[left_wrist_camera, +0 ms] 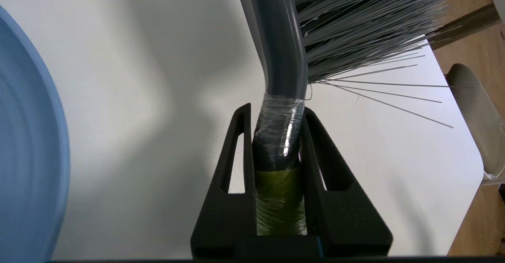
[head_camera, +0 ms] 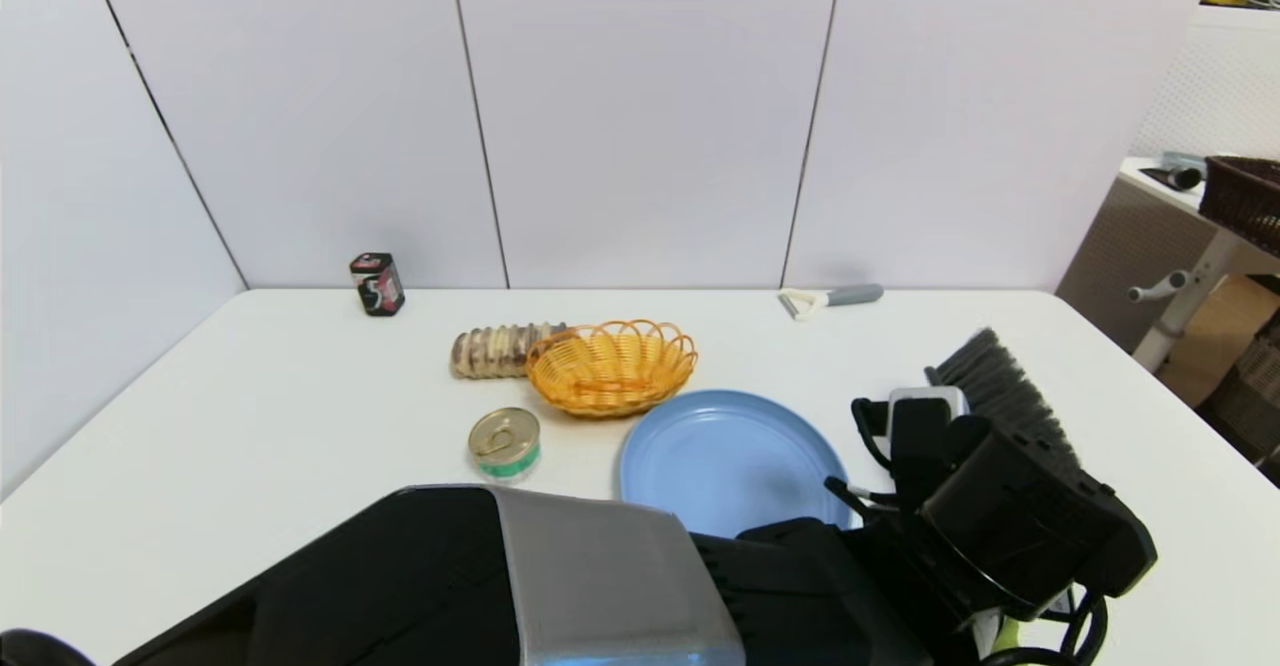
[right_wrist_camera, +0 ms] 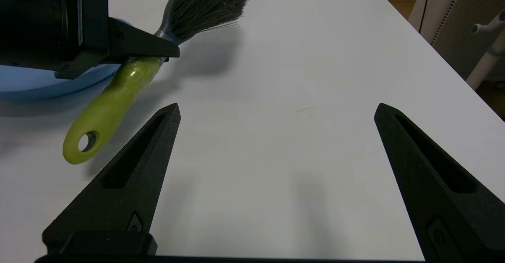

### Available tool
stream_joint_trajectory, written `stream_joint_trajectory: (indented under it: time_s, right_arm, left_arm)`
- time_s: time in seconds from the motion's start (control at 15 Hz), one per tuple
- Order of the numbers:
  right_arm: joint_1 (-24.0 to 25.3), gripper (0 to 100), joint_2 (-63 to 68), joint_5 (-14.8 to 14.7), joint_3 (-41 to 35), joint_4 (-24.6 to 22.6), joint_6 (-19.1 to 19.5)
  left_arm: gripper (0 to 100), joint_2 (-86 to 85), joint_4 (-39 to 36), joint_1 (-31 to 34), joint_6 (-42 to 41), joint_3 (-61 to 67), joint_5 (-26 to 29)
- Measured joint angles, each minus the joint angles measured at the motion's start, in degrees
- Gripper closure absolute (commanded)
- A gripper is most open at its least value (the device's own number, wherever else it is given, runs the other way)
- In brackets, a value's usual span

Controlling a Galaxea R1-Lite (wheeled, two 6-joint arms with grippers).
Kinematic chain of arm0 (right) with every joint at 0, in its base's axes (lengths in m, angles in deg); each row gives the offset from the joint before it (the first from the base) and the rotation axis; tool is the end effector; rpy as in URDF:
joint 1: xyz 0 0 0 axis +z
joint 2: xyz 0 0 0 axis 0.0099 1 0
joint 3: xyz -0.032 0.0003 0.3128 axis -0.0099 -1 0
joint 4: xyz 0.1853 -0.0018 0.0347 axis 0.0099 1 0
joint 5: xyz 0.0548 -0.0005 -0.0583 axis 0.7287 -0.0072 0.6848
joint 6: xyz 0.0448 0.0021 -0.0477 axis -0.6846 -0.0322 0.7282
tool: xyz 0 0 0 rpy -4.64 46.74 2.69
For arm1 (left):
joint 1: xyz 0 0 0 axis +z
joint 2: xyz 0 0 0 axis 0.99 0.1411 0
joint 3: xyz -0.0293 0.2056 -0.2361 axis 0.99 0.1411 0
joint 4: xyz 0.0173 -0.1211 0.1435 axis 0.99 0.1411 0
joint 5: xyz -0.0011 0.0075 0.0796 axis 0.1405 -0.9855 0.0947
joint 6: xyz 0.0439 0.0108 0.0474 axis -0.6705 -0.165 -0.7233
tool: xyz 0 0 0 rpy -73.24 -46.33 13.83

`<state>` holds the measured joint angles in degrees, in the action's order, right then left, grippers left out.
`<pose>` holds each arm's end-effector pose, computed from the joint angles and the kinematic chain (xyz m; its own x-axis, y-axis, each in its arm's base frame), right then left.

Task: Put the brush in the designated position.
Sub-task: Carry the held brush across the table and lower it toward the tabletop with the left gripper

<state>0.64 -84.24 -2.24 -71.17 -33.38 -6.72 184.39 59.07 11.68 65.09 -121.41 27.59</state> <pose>0.0037 0.0000 0.0744 1.0000 0.0011 -0.0059 -0.0012 1.0000 -0.0051 0.1984 -0.4987 0.1117 0.5476 -0.7171 -0.4311 0.5278 0.6959 -0.4871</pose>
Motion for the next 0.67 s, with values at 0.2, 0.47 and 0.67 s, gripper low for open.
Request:
stream_joint_trajectory:
  time_s: [0.2, 0.47, 0.67]
  right_arm:
    - [0.0, 0, 0.0, 0.0, 0.0, 0.0, 0.0]
    - [0.0, 0, 0.0, 0.0, 0.0, 0.0, 0.0]
    - [0.0, 0, 0.0, 0.0, 0.0, 0.0, 0.0]
  left_arm:
    - [100, 0.6, 0.0, -0.8, 0.1, 0.1, -0.4]
    - [100, 3.0, -0.4, -1.0, -1.9, 0.2, -0.8]
    - [100, 5.3, -0.8, -0.8, -2.6, -1.5, -0.9]
